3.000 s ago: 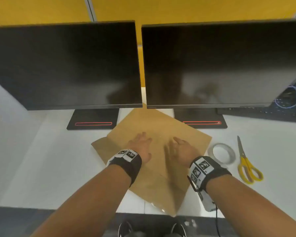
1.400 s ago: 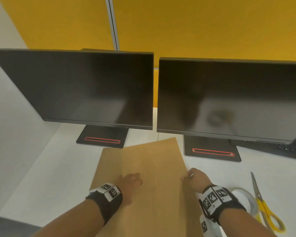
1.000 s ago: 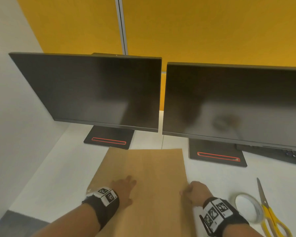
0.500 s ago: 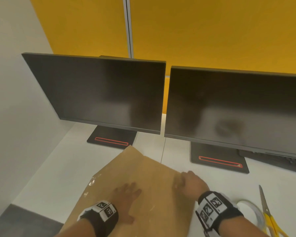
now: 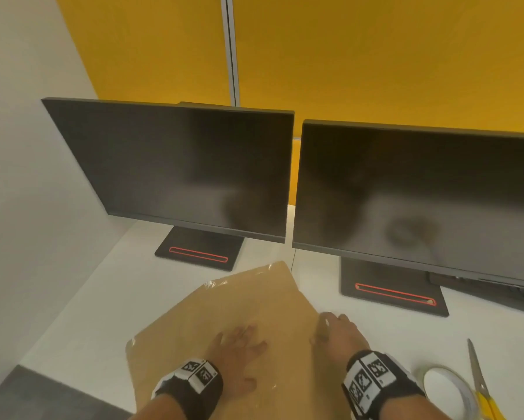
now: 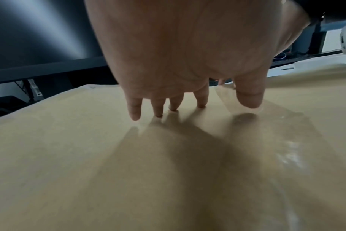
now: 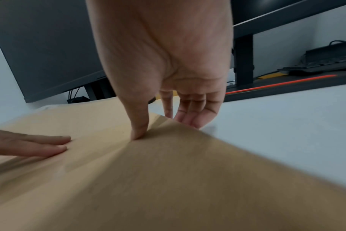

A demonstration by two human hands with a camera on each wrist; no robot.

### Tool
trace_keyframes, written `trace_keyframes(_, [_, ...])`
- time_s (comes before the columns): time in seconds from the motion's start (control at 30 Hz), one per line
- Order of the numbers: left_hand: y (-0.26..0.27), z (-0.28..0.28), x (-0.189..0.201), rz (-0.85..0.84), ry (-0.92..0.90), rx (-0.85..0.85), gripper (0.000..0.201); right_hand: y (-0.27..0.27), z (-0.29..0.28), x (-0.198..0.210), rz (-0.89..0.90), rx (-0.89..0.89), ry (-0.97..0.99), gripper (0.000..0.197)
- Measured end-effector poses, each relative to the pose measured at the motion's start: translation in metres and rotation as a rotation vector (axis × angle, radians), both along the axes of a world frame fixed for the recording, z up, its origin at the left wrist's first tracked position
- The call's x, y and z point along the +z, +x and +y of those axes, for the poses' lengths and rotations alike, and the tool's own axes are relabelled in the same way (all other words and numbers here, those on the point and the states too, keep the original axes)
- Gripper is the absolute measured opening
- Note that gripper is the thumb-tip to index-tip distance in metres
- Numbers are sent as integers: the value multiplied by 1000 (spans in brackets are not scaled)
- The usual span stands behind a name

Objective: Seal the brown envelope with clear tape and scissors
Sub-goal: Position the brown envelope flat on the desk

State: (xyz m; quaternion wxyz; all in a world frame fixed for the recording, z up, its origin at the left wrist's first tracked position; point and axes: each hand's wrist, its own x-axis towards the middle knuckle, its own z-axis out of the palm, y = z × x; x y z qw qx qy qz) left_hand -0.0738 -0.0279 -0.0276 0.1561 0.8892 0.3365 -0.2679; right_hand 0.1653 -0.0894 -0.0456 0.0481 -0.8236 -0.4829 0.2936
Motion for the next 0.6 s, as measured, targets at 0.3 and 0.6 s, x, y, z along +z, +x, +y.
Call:
trace_keyframes(0.3, [18,-5,0,-38,-49,-104,78,7,-51,8,125,-102,-73,39])
trace_keyframes(0.6, [52,3,1,11,-73,-224,79,23,-69,17,111,-200,-140,44])
